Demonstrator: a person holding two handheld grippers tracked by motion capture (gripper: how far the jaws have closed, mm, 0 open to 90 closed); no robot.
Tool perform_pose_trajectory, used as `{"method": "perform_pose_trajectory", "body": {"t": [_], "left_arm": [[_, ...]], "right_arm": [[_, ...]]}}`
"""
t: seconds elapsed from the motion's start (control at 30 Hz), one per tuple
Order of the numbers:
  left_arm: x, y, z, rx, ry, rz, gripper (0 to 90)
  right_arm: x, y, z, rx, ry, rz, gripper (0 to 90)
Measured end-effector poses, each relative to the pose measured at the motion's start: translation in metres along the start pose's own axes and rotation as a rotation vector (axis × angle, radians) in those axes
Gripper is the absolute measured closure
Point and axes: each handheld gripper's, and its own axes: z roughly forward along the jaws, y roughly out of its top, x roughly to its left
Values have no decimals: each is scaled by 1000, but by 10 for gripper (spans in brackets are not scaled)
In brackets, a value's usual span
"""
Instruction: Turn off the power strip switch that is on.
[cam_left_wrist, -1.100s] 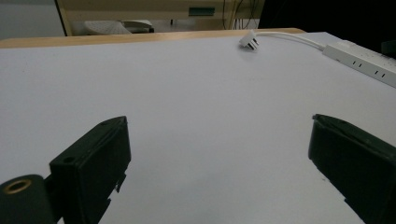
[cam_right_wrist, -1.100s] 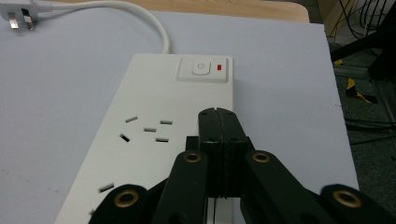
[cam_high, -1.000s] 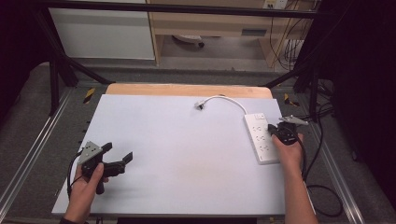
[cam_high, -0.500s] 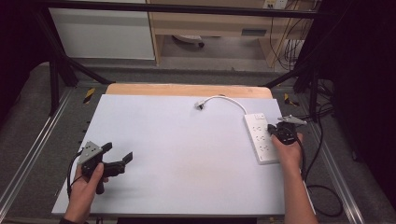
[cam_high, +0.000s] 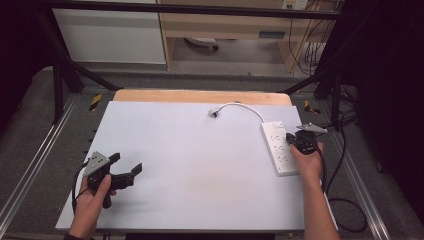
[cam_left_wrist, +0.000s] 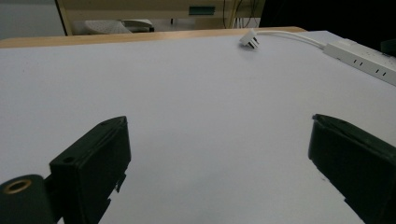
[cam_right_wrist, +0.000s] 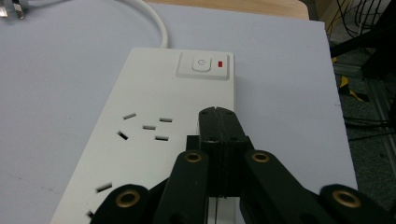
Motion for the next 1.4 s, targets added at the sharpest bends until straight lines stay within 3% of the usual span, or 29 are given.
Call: {"method": "perform_pose_trajectory", "body": {"t": [0.3,0.6,0.97,1.4], "left_arm": [[0,0,1,5,1,2,56],[1,0,0,-2,3,-1,56],[0,1,-1,-3,4,5,55],[0,0,-1,-4,7,1,56]], "right_arm": [[1,0,1,22,-7,-9,900],[0,-1,1,11,3,-9,900],[3,6,-14,-60,0,-20,900],[7,11,-18,-86,24,-20,900]]}}
